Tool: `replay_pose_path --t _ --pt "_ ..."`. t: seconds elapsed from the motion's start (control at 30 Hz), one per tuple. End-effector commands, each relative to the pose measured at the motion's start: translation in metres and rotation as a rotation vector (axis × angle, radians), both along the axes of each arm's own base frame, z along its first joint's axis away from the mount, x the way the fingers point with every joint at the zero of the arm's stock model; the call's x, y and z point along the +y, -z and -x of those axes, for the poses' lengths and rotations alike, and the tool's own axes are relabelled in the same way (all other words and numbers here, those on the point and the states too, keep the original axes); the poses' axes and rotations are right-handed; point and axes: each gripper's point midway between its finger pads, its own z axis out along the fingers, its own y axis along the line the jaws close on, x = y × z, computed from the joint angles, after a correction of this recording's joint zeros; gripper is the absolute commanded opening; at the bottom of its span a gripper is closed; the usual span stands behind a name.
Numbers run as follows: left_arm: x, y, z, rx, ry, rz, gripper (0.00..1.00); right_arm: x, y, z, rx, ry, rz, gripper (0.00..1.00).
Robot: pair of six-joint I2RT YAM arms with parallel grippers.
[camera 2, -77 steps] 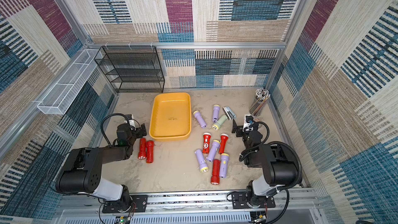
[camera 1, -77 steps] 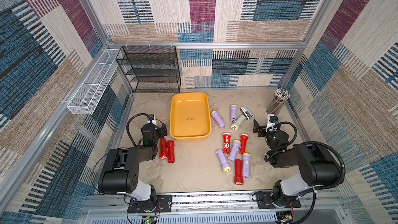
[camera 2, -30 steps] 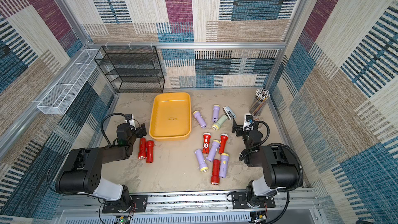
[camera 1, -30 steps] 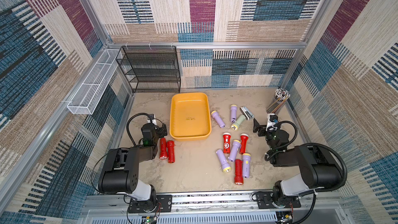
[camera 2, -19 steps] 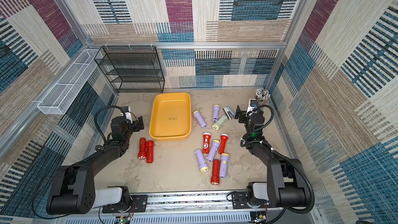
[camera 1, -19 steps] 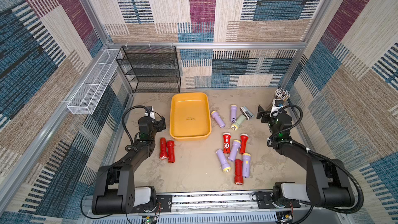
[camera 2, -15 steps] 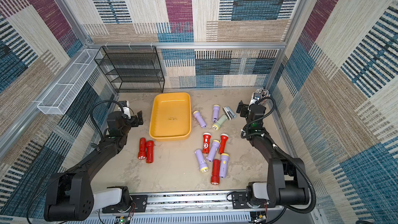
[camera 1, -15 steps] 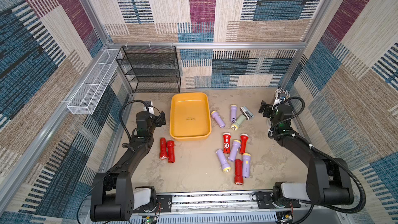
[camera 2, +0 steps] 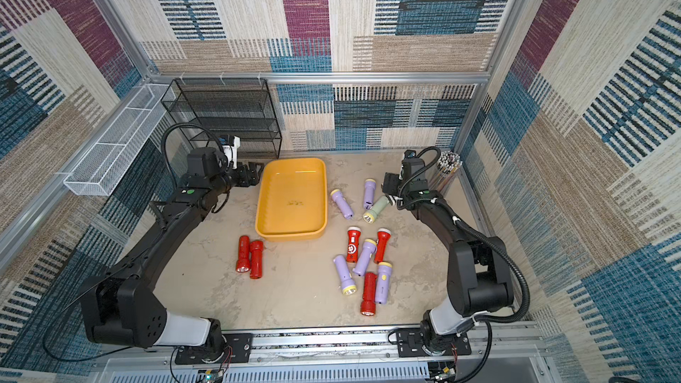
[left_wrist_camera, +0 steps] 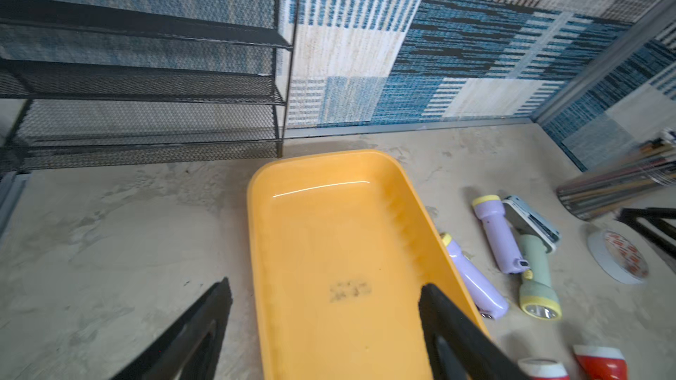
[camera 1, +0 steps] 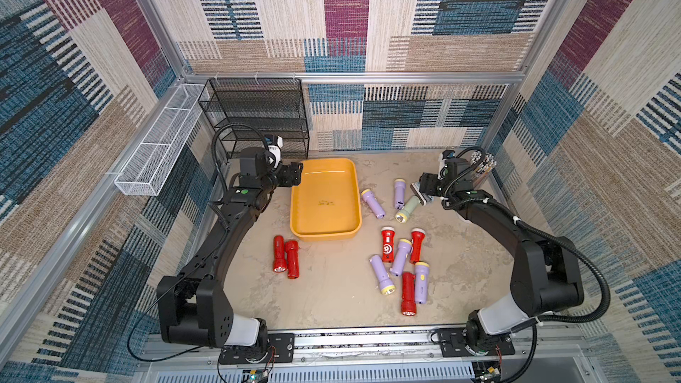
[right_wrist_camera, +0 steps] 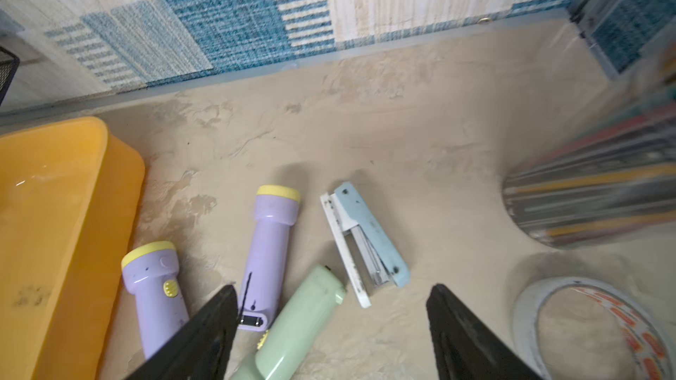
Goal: Put the flashlights into the storage boxes
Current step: Pick up the flashlight from the center of the board.
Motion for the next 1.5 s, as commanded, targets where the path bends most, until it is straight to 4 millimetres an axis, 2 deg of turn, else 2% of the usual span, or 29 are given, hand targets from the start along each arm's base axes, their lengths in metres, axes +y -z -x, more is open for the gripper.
replay_pose_path --t 0.0,0.1,0.3,0.4,0.53,0.7,0.83,0.97,1.1,1.13,1.17,1.33,1.47 --pt "-0.015 0.012 0.002 0.093 -0.001 -0.031 0.79 0.033 0.005 0.002 0.071 -0.092 -0.033 0.82" --pt "-0.017 0.02 -0.005 0.148 -0.053 -0.076 0.76 0.062 0.008 -0.001 0.092 -0.166 -0.018 0.8" --pt "-0.017 0.045 -0.003 0.28 -0.093 -0.094 0.69 0.115 0.037 0.005 0.168 -0.296 0.008 0.78" --pt "-0.015 0.052 0.002 0.315 -0.117 -0.089 0.69 0.135 0.048 0.006 0.192 -0.338 0.008 0.77" --pt "-0.014 0.051 0.007 0.339 -0.143 -0.067 0.67 0.151 0.055 0.003 0.207 -0.374 0.01 0.77" --pt "-0.017 0.043 0.009 0.375 -0.208 0.039 0.59 0.157 0.062 -0.001 0.223 -0.389 0.016 0.77" --pt "-0.022 0.033 0.011 0.407 -0.27 0.133 0.56 0.16 0.071 -0.001 0.248 -0.411 0.019 0.76" --pt "-0.017 0.014 0.016 0.335 -0.342 0.147 0.64 0.163 0.082 0.002 0.28 -0.433 0.023 0.74" --pt "-0.022 -0.01 0.023 0.269 -0.278 0.166 0.83 0.164 0.089 0.004 0.303 -0.442 0.025 0.72" --pt "-0.022 -0.012 0.025 0.258 -0.268 0.169 0.9 0.164 0.091 0.005 0.309 -0.446 0.024 0.72" --pt "-0.024 -0.015 0.027 0.243 -0.245 0.164 0.93 0.165 0.093 0.005 0.315 -0.448 0.022 0.71" --pt "-0.026 -0.014 0.03 0.228 -0.194 0.118 0.91 0.167 0.104 0.008 0.346 -0.451 0.011 0.7" --pt "-0.029 -0.001 0.03 0.308 -0.177 0.073 0.84 0.169 0.112 0.011 0.367 -0.457 0.01 0.67"
